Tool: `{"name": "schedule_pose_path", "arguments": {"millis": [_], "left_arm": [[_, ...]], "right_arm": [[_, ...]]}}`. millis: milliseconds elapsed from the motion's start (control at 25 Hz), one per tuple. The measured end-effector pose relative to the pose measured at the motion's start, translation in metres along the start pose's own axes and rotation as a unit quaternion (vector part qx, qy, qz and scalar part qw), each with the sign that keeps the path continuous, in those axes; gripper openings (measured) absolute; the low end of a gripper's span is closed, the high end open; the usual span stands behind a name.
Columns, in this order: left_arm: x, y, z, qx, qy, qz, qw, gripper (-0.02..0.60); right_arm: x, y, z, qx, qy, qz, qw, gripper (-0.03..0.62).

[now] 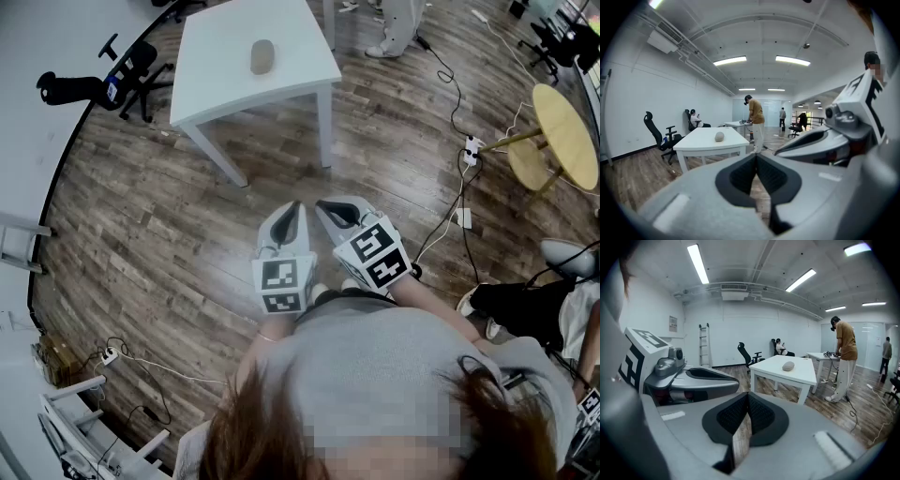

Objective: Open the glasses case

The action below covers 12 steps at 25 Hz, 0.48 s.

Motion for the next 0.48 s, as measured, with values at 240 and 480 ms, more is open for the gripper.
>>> {"name": "schedule_pose_path", "arguments": {"millis": [240,480], "left_arm": [[0.0014,-0.0015,-0.0046,-0.001,0.003,0.001,1.0000,0.002],[0.0014,-0.0027,-0.0107,-0.002,0.007,0.001,1.0000,0.002]], "right_arm": [[-0.0035,-0.0038,0.0006,0.001,0.001,0.011,1.000,0.005],[-0.0051,-0.0080,0.0016,0.002,0.001,0.009,1.000,0.005]]}}
Point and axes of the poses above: the fingertips, and each gripper's own axes: y forward along the fingers, z to its left, x out of its top, the point moved 10 cm from there along -y, backward along the fingers, and after that the axes turned 4 degrees about z, right-handed, at the moved point
